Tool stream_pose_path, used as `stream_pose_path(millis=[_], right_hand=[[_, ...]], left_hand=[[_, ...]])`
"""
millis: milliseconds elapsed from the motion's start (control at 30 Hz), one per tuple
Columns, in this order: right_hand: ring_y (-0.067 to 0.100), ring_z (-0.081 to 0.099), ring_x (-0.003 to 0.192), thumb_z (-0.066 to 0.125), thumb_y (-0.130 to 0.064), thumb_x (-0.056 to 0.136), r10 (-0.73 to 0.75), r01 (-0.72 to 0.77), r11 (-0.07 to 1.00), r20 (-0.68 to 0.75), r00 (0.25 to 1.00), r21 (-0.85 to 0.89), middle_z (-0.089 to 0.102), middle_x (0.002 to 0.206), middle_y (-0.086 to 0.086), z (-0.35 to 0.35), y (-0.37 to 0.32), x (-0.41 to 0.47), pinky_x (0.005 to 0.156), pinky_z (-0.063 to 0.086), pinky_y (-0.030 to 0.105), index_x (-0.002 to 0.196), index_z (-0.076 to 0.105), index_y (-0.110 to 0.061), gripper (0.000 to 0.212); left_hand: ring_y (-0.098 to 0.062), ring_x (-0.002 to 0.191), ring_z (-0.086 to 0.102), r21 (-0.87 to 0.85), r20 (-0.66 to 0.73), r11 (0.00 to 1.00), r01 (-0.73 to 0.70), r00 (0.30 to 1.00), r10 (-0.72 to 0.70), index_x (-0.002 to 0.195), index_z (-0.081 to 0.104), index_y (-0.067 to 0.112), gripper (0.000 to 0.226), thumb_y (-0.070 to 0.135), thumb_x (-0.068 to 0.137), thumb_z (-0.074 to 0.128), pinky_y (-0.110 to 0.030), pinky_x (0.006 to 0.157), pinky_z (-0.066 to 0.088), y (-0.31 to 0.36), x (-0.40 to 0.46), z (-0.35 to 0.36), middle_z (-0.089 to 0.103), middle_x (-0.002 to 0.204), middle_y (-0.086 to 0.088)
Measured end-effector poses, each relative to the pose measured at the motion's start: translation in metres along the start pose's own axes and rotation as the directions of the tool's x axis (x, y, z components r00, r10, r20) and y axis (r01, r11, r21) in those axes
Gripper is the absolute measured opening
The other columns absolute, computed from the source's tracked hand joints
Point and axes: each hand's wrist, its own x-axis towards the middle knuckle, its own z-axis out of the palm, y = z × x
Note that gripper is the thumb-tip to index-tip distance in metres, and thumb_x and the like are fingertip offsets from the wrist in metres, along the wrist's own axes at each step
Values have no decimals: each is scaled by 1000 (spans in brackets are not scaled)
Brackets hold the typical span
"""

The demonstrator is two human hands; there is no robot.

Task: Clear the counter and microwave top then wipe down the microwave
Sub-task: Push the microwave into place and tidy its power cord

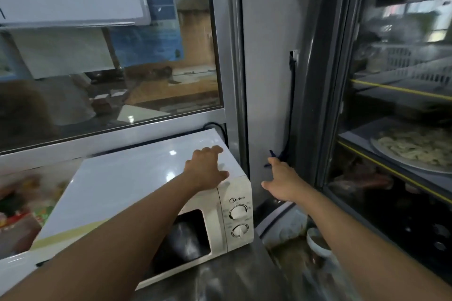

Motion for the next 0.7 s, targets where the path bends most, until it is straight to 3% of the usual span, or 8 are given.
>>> stream_pose_path(millis=[133, 300, 533, 700], right_hand=[[32, 30, 137, 57, -29, 91, -26, 26, 999, 20, 999, -21, 27, 151, 12, 3, 4, 52, 112, 30, 44, 148, 16, -14, 71], [32, 25, 139, 57, -28, 92, -77, 74, 996, 86, 993, 46, 24, 153, 11, 13, 11, 122, 113, 27, 41, 150, 12, -15, 74], [32, 35, 135, 62, -32, 89, -92, 71, 990, 176, 980, 122, 29, 151, 13, 36, 32, 206, 109, 35, 39, 149, 14, -13, 80], [33, 44, 128, 64, -33, 85, -82, 45, 985, 229, 970, 165, 37, 147, 13, 61, 52, 243, 104, 41, 46, 148, 19, -15, 79]], left_hand=[[-30, 133, 34, 10, -26, 999, 38, 999, -37, 143, 34, 19, 62, 35, 89, 59, -46, 108, 33, -11, 39, 1, 41, 145, -7], [-28, 133, 36, -15, -49, 994, 109, 993, -110, 140, 38, 20, 55, 33, 91, 56, -47, 108, 34, -23, 91, 9, 44, 143, -7], [-26, 133, 38, 16, -79, 984, 178, 981, -176, 139, 41, 19, 51, 31, 91, 56, -48, 107, 36, -24, 152, 25, 46, 142, -4], [-28, 131, 40, 63, -84, 983, 174, 982, -168, 138, 42, 18, 52, 29, 90, 59, -49, 105, 37, -22, 185, 34, 47, 140, -6]])
